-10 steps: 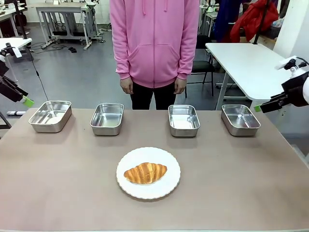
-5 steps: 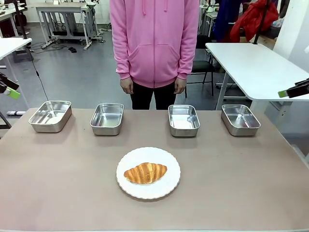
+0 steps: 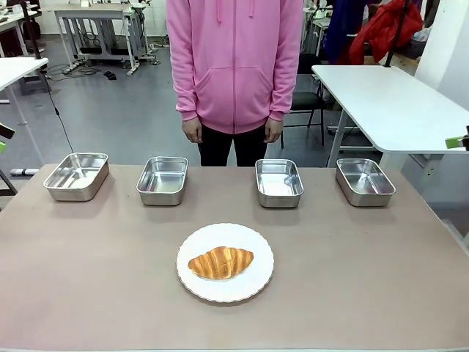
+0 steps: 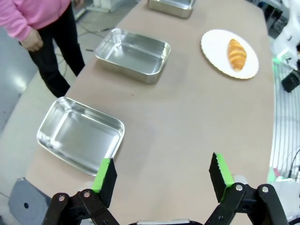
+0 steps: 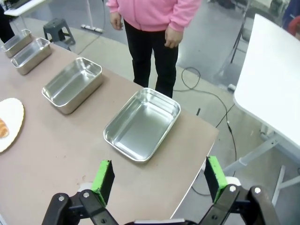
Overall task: Place the bread in the container.
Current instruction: Place the Butter Roll into the Airtight Container indicated by the human.
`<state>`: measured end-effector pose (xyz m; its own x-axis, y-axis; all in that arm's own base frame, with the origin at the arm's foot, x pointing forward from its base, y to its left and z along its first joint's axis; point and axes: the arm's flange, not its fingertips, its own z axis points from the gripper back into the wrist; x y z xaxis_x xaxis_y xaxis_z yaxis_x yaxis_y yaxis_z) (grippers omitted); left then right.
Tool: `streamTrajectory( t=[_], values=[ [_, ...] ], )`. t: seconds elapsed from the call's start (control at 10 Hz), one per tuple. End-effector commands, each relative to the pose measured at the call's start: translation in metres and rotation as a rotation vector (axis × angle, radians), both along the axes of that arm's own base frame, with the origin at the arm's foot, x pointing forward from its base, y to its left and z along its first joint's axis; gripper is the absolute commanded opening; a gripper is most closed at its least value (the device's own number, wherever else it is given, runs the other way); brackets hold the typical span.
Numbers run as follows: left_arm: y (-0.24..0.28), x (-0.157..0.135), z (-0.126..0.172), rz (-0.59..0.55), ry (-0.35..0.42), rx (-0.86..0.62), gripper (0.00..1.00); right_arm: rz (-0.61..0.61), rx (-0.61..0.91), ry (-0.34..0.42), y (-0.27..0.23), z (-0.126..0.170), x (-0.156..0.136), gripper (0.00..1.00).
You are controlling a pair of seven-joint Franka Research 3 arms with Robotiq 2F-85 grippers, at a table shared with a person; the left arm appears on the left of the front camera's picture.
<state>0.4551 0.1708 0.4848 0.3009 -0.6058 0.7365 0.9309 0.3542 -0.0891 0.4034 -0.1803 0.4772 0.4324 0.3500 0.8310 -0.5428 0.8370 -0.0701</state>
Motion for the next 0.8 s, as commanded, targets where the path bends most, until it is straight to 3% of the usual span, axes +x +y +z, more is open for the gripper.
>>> streamTrajectory(
  t=[0.0, 0.7],
  values=[
    [0.012, 0.003, 0.000, -0.045, -0.032, -0.053, 1.00, 0.080, 0.030, -0.088, -0.007, -0.001, -0.003, 1.00],
    [0.021, -0.006, -0.008, -0.118, -0.051, -0.115, 1.00, 0.154, 0.023, -0.126, -0.017, 0.019, -0.002, 1.00]
  ],
)
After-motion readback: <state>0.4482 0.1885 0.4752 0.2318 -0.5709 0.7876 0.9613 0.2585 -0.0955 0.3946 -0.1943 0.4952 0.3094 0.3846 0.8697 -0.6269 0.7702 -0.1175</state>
